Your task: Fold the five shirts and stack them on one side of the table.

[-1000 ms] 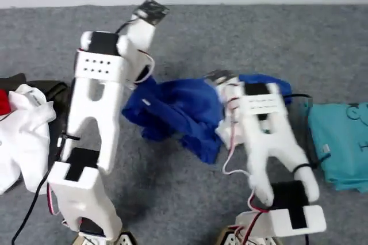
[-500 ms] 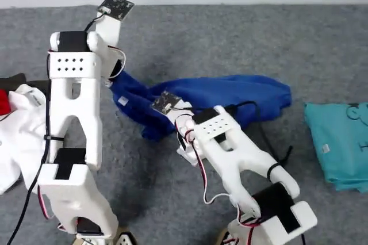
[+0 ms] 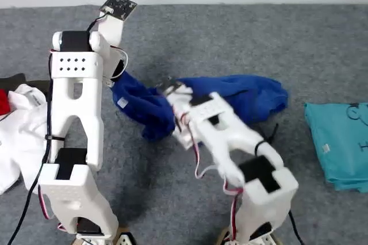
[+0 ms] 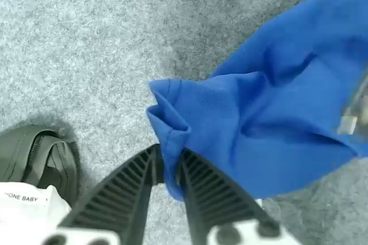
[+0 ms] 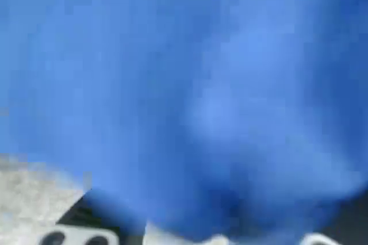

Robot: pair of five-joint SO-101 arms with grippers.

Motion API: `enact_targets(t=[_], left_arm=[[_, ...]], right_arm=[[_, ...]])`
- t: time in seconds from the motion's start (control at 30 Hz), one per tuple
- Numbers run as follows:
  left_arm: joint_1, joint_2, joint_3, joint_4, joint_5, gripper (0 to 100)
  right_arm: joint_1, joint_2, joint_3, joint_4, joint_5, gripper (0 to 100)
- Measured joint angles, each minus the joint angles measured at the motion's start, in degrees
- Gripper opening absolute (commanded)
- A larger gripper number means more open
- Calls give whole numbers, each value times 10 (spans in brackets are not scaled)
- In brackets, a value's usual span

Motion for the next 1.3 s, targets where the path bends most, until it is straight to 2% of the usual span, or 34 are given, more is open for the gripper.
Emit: enact_targets(t=[0.07, 0.13, 0.23, 0.5, 0.6, 0.73, 0.97, 1.07, 1.3], left_arm=[[0, 0, 0, 0, 0, 14], [1, 0, 0, 0, 0, 14], [1, 0, 0, 2, 0, 14], [1, 0, 0, 34, -2, 14], [1, 0, 0, 37, -2, 14], [1, 0, 0, 37, -2, 14], [1, 0, 0, 37, -1, 14], [1, 0, 0, 37, 0, 14], [2, 0, 0, 37, 0, 14]], right_arm=[[33, 20, -48, 27, -1, 60], [65, 26, -91, 63, -1, 0], [98, 26, -156, 136, 25, 6], [102, -61, -281, 359, 138, 9], [97, -92, -290, 408, 188, 9], [110, -93, -290, 379, 208, 9], [127, 46, -291, 178, 213, 16], [128, 113, -323, 144, 207, 112], [170, 184, -498, 178, 126, 581]])
